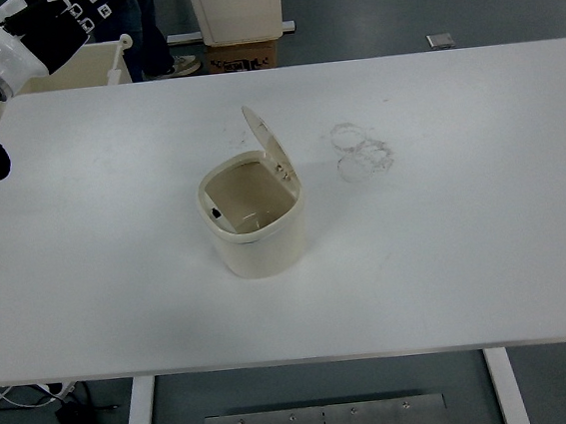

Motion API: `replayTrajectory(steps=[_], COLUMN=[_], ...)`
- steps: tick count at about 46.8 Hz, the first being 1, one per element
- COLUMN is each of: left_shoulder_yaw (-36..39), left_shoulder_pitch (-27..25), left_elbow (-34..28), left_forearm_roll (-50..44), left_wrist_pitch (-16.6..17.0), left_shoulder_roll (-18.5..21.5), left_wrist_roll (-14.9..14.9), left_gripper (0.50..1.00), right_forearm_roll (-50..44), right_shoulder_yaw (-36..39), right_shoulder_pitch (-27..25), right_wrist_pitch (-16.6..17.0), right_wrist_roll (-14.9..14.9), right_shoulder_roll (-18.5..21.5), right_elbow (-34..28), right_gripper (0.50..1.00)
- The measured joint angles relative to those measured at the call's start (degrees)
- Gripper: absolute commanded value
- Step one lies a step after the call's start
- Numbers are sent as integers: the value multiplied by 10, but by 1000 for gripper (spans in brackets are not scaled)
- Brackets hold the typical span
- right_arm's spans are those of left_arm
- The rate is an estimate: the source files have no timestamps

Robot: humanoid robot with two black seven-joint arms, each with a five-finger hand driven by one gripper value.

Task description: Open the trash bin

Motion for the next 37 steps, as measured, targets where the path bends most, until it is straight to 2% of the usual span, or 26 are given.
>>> replayTrajectory(steps=[4,11,13,19,31,37], left_shoulder_yaw=[-38,-83,-89,-93,-100,-100], left_shoulder_pitch=[28,73,80,87,85,82], left_elbow=[25,83,97,122,173,186], left_forearm_roll=[-5,-20,-20,-20,-20,-19], left_wrist_pitch=[2,2,2,3,1,2], left_shoulder_roll=[-7,-46,-58,-82,-150,-167], left_wrist_roll=[-1,-3,-11,-38,-42,-43], left_gripper=[1000,1000,1000,1000,1000,1000], right_forearm_roll=[-1,0,0,-1,0,2], right_shoulder_yaw=[0,0,-1,-1,0,3], right_shoulder_pitch=[0,0,0,0,0,0], right_wrist_pitch=[0,0,0,0,0,0], right_wrist_roll=[0,0,0,0,0,0], right_shoulder_roll=[0,0,0,0,0,0], right_elbow=[0,0,-1,-1,-1,-1], right_gripper=[993,993,993,993,993,993])
